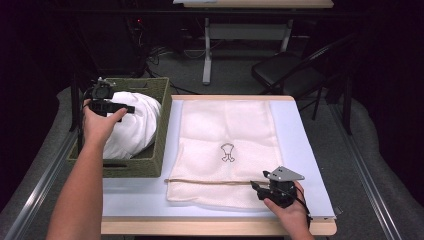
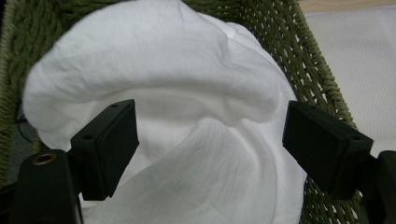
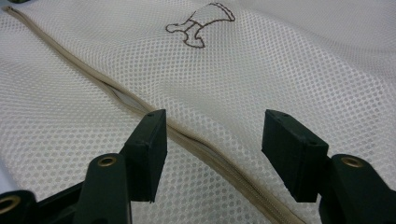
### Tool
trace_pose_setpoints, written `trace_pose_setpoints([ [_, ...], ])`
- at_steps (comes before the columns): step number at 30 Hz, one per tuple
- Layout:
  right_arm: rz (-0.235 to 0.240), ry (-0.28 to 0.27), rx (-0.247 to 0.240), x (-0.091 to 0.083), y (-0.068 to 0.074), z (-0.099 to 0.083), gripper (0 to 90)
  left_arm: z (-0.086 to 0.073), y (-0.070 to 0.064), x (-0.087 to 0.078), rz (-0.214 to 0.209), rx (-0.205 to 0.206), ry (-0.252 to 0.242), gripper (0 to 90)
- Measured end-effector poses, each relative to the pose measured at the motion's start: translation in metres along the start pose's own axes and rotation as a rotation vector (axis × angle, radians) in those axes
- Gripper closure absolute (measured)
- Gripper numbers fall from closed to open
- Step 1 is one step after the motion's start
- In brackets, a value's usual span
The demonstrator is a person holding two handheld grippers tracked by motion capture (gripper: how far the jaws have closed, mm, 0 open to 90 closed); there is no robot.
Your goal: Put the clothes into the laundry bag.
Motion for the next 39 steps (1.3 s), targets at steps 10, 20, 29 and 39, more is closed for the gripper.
trace_pose_setpoints([
  [10,0.011,0.002,0.013,-0.001,0.002,-0.001,40.4,-0.016,-0.018,0.033,0.031,0.020,0.056,19.4],
  [20,0.014,-0.003,0.010,-0.001,0.002,-0.002,38.1,-0.023,-0.018,0.052,0.193,0.092,0.086,16.2],
  [29,0.020,0.000,0.009,0.001,0.004,-0.001,37.0,-0.018,0.009,0.046,0.315,0.036,0.081,2.3],
  [39,0.028,0.009,0.000,0.003,0.007,-0.002,36.3,-0.023,0.028,0.059,0.192,-0.081,0.131,0.0],
])
Point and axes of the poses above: each handheld gripper's, and its own axes: x roughly forward along the jaws, z roughly out of its top, y roughly to its left, the point moved 8 cm from there along x, roughly forward along the jaws, and after that the axes turned 14 degrees about -x, right-handed, at the moved point
